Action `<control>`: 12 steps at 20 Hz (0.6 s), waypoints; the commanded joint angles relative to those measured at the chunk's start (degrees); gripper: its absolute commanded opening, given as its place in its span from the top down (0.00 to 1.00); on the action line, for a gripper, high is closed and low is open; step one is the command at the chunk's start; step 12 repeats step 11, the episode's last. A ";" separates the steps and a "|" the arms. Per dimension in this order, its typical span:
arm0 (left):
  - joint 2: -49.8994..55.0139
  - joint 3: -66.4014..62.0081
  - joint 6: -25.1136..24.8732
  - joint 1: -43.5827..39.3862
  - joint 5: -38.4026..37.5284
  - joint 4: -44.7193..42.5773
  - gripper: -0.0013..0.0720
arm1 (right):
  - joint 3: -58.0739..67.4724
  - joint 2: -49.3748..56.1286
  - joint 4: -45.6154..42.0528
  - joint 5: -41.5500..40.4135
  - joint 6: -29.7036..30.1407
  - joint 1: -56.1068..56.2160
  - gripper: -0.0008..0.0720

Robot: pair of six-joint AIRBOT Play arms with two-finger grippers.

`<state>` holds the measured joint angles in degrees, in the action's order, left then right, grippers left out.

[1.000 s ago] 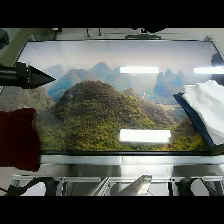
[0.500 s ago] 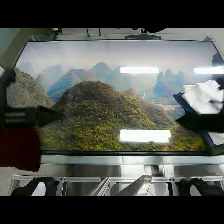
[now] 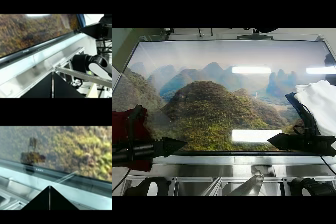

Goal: Fold the shirts.

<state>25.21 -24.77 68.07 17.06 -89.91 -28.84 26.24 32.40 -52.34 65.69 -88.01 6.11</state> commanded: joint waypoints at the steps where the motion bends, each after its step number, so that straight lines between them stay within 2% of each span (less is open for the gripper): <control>1: -1.36 1.07 0.42 0.00 0.07 0.04 0.97 | -0.63 -0.22 1.20 1.16 0.15 0.42 0.97; 12: -1.36 1.07 0.42 0.00 0.79 0.00 0.97 | -0.63 -0.24 1.20 1.16 0.13 0.42 0.97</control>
